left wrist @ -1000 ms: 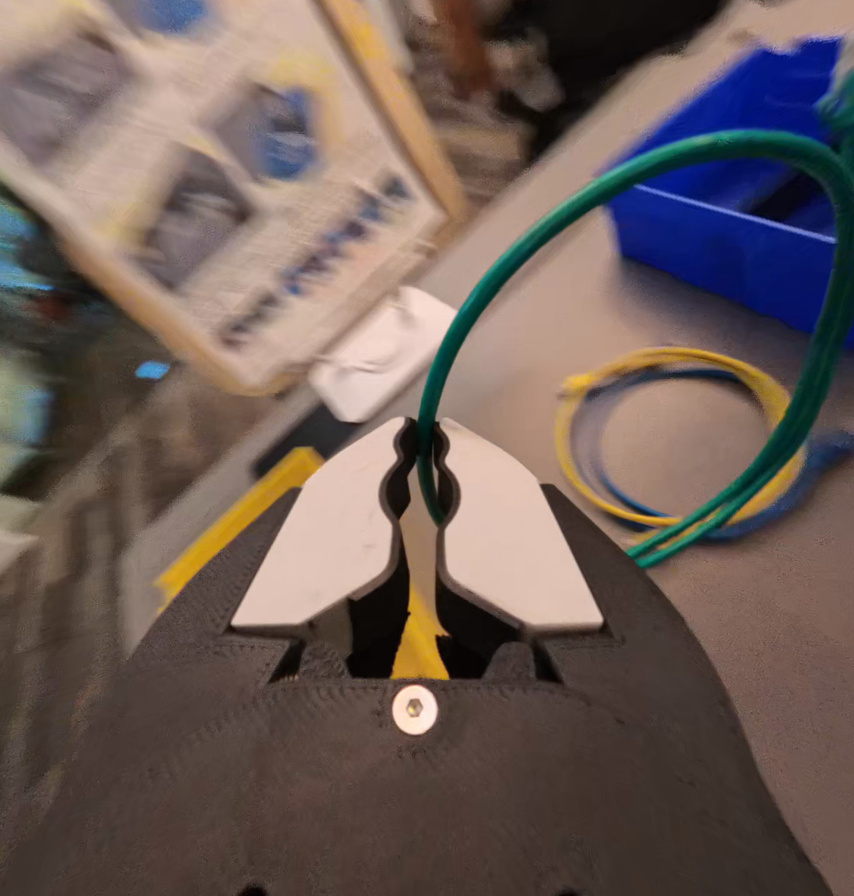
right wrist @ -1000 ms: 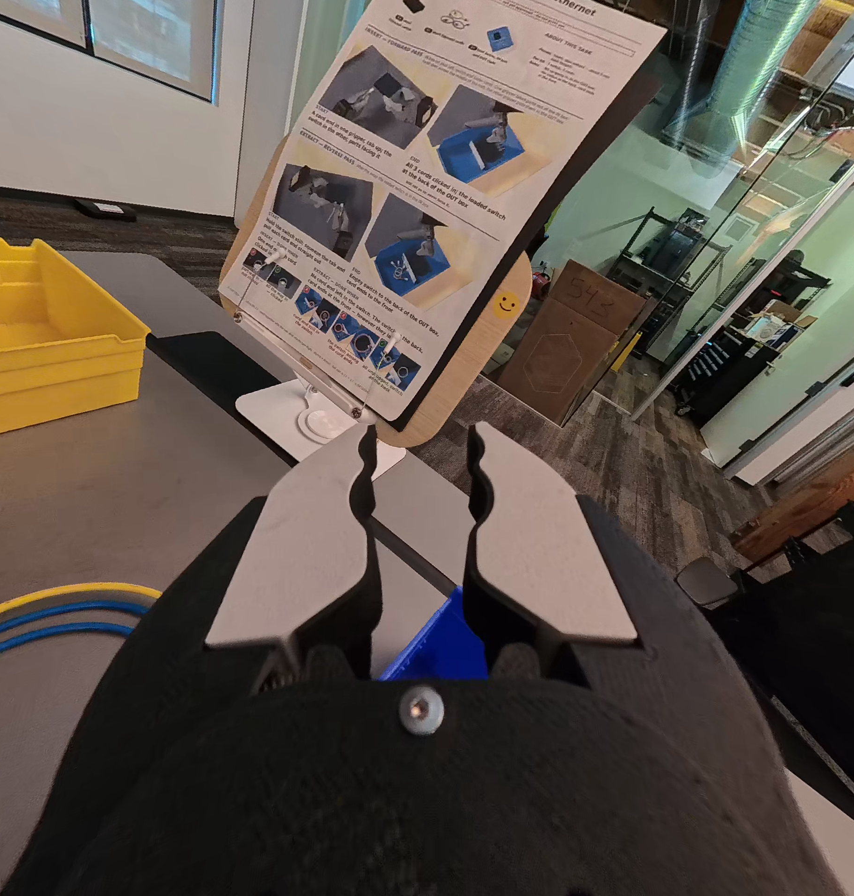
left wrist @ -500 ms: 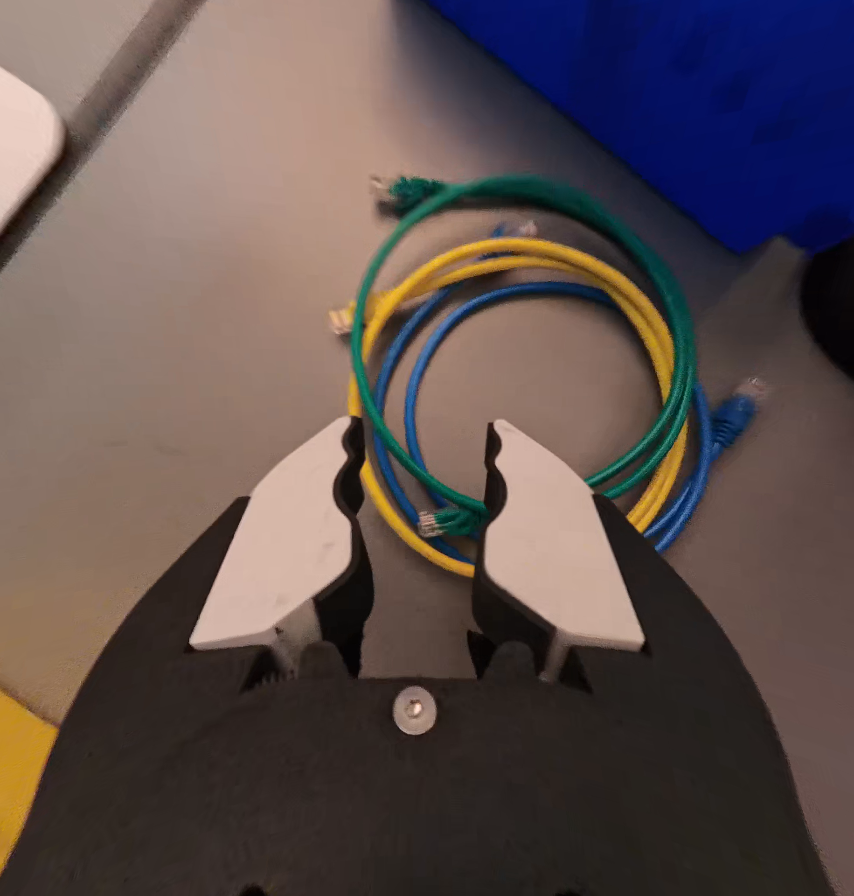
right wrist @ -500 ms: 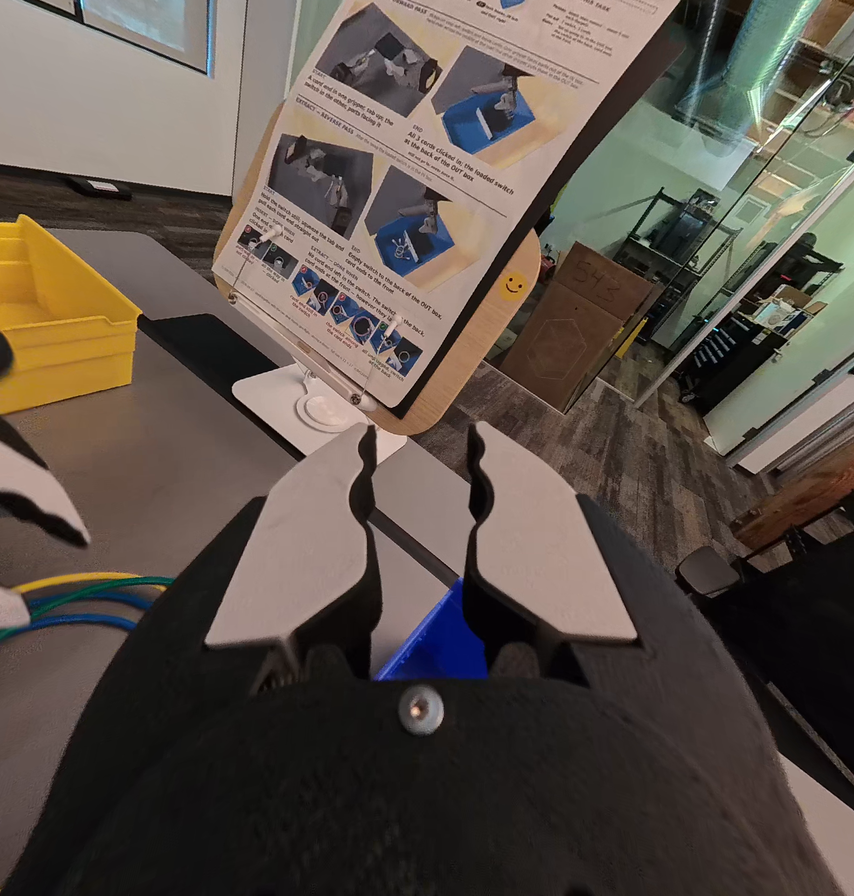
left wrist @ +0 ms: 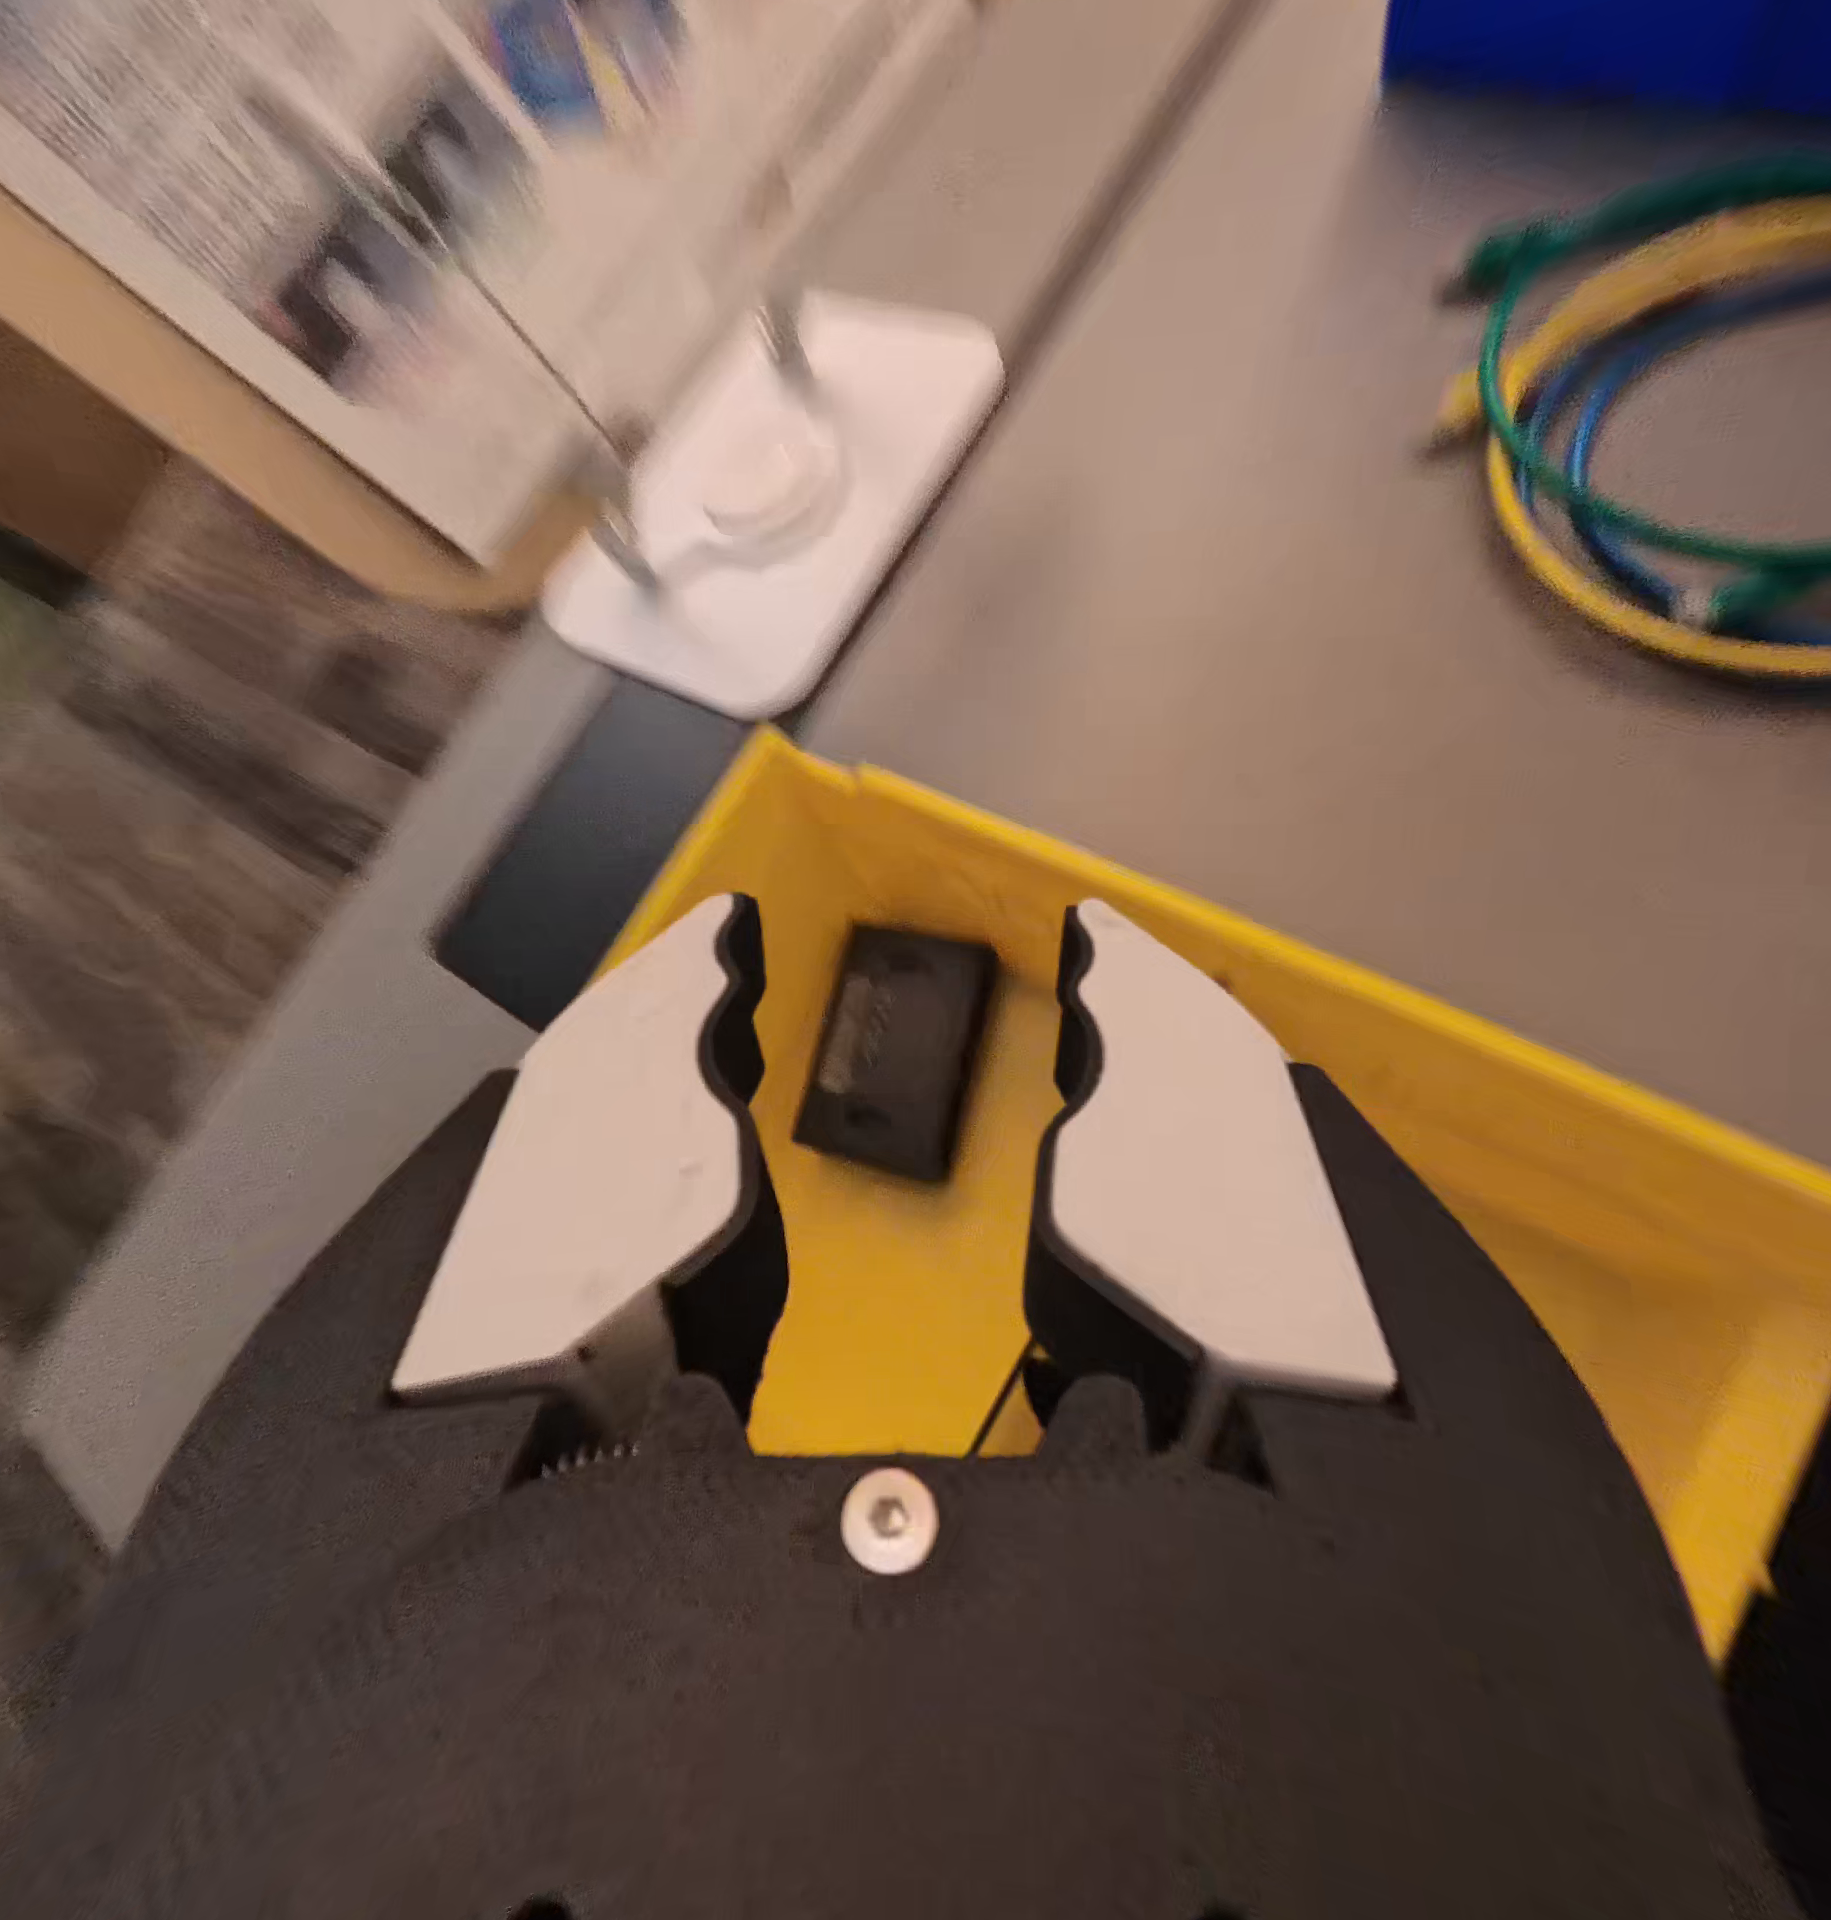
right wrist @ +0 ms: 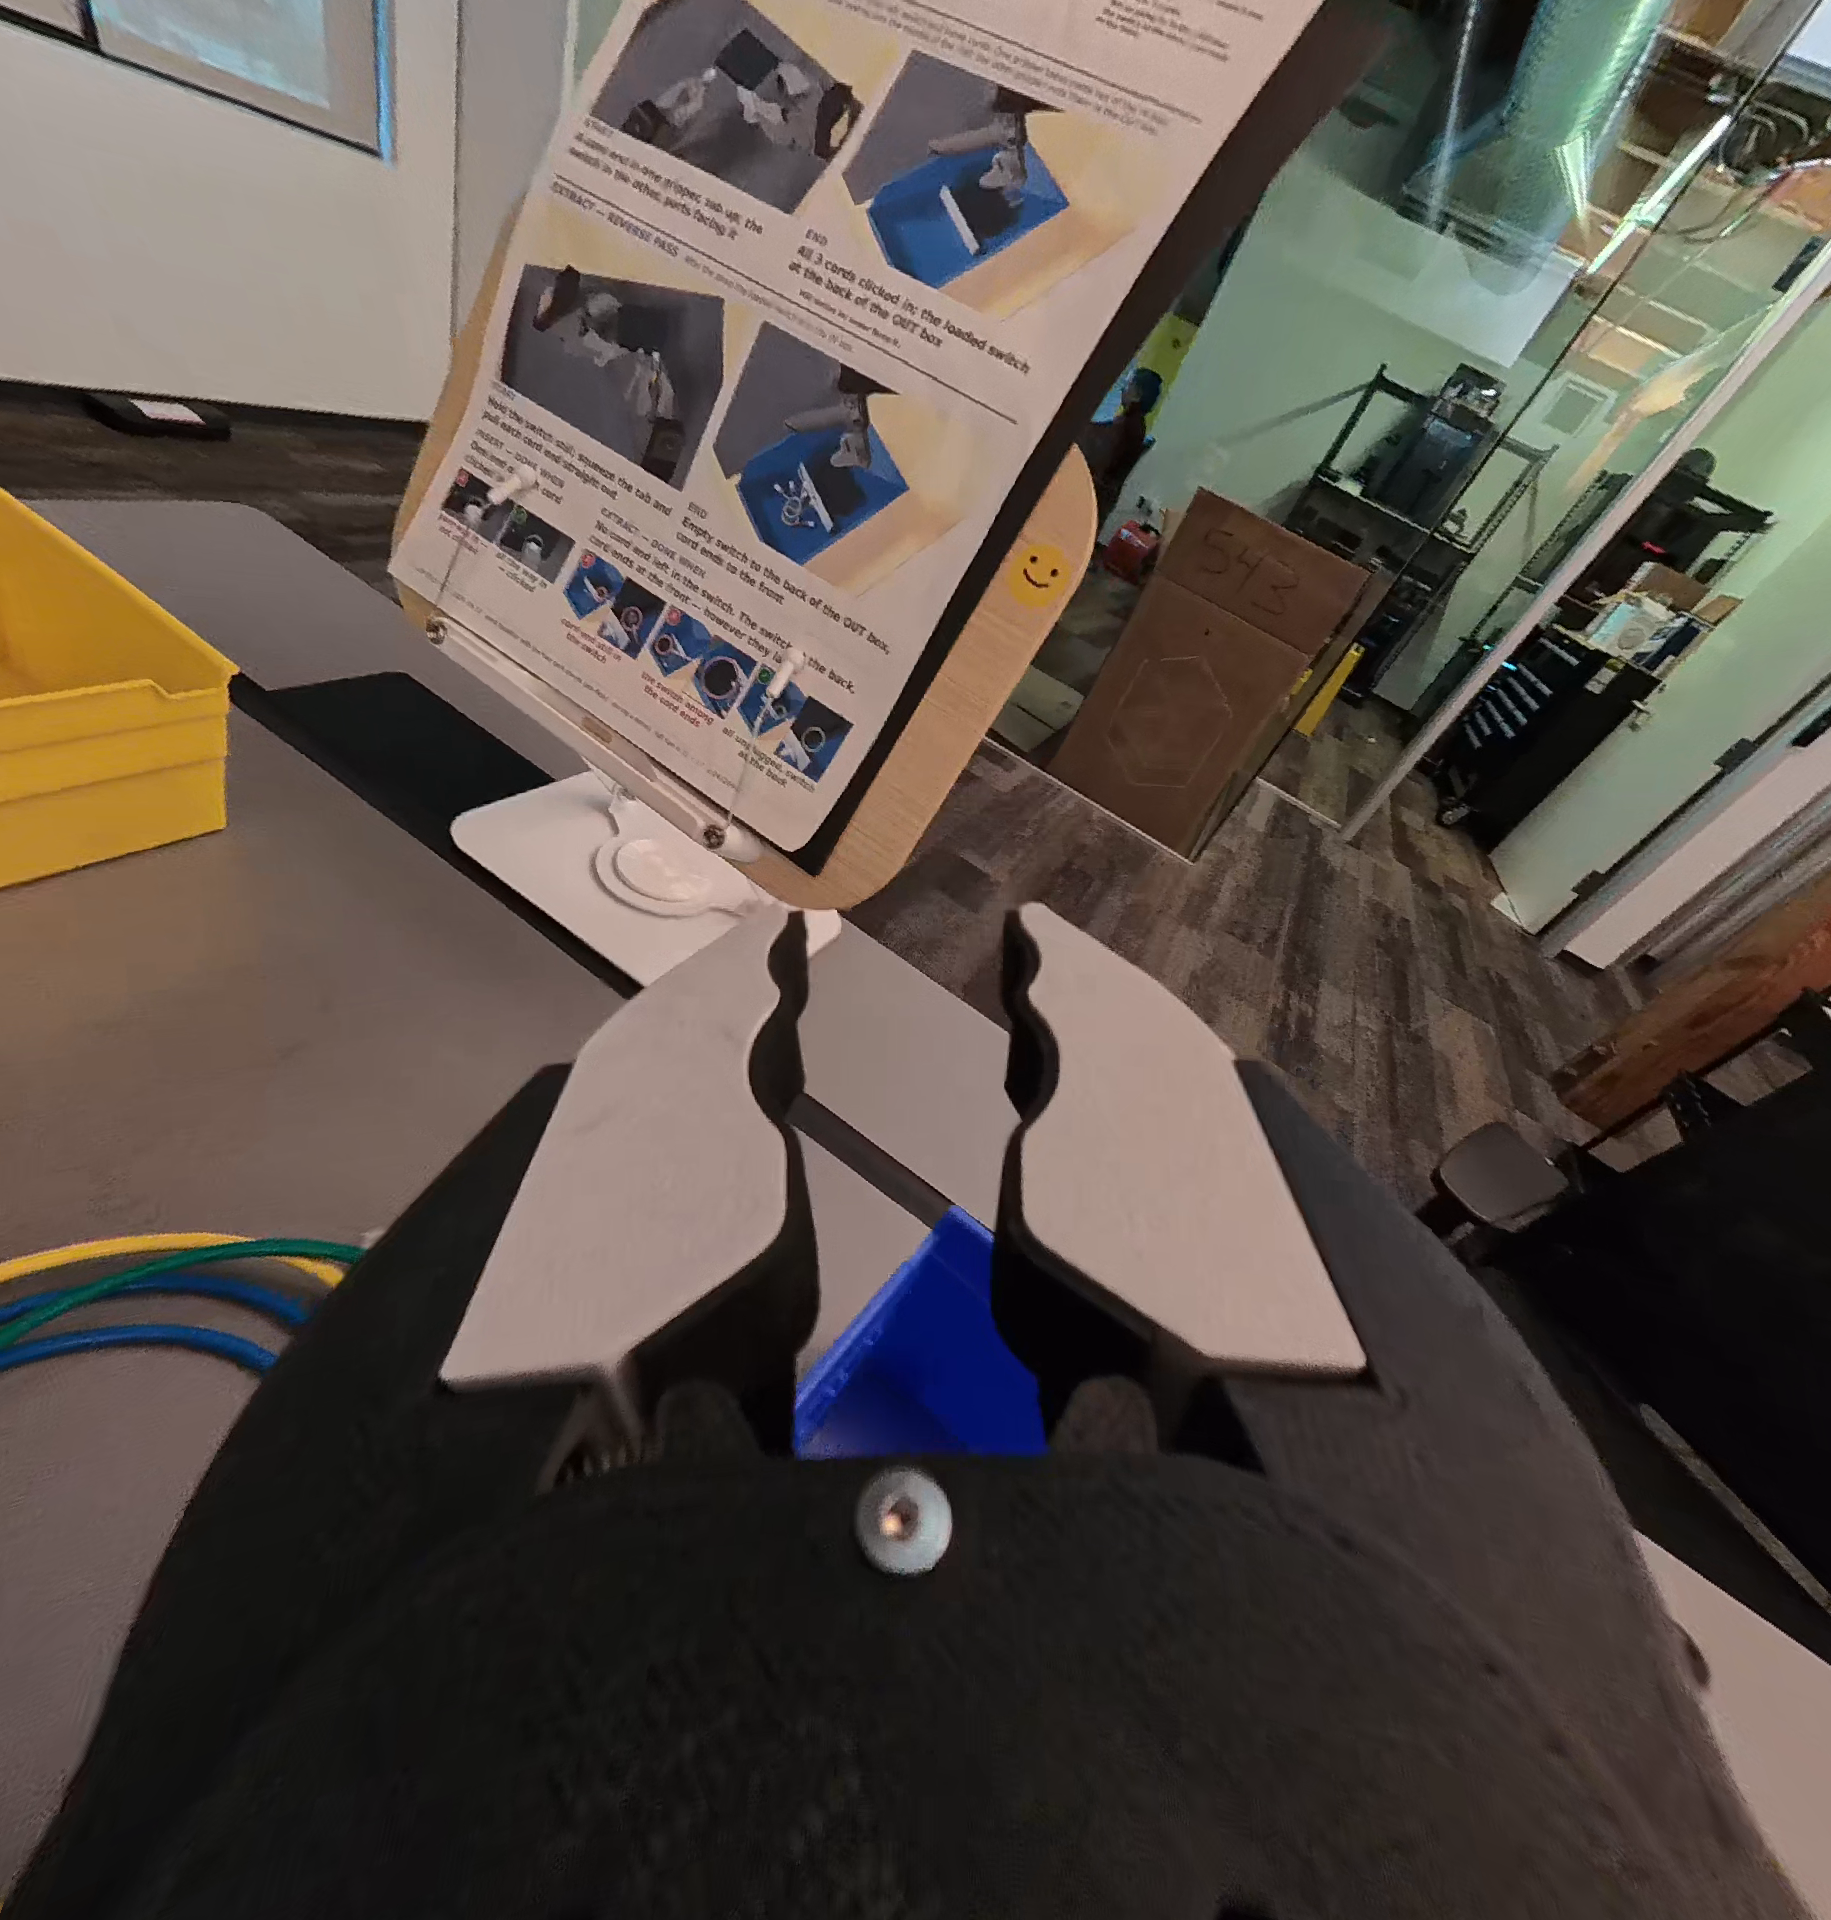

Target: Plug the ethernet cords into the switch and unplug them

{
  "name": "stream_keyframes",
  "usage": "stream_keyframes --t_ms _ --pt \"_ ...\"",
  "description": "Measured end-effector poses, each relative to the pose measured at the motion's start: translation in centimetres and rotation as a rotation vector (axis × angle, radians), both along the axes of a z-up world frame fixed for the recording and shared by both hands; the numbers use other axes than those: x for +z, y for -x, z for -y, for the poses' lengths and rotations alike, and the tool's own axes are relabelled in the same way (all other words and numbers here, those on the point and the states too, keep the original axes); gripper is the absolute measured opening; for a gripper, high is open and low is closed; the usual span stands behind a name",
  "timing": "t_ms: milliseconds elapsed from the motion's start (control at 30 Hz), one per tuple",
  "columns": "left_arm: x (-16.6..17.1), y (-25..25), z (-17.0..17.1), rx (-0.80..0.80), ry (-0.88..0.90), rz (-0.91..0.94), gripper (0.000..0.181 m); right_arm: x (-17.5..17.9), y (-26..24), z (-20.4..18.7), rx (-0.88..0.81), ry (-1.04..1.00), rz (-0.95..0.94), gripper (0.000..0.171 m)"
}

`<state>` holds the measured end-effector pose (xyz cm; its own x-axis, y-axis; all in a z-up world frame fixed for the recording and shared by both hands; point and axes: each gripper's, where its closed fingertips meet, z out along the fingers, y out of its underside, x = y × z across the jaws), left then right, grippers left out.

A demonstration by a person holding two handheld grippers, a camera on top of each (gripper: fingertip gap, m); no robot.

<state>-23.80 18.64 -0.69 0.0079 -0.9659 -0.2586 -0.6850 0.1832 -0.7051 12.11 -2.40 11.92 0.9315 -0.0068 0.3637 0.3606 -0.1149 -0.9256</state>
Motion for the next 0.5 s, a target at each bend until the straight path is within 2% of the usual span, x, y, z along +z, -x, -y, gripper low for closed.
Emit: stream_keyframes --t_ms 33,100,200,500 --pt "-1.8 0.4 -0.3 -0.024 0.048 -0.092 0.049 -0.1 -0.3 0.0 -0.017 0.007 0.007 0.037" --pt "-4.8 1.0 -1.1 -0.068 0.083 -0.237 0.058 -0.4 -0.7 -0.1 -0.034 0.017 0.013 0.037" --pt "-8.3 1.6 -2.7 -0.101 0.038 -0.409 0.064 -0.9 -0.8 -0.5 -0.045 0.039 0.024 0.037" --pt "-14.1 2.2 -5.0 -0.204 -0.043 -0.637 0.081 -3.1 -1.1 -2.1 -0.093 0.129 0.091 0.037"
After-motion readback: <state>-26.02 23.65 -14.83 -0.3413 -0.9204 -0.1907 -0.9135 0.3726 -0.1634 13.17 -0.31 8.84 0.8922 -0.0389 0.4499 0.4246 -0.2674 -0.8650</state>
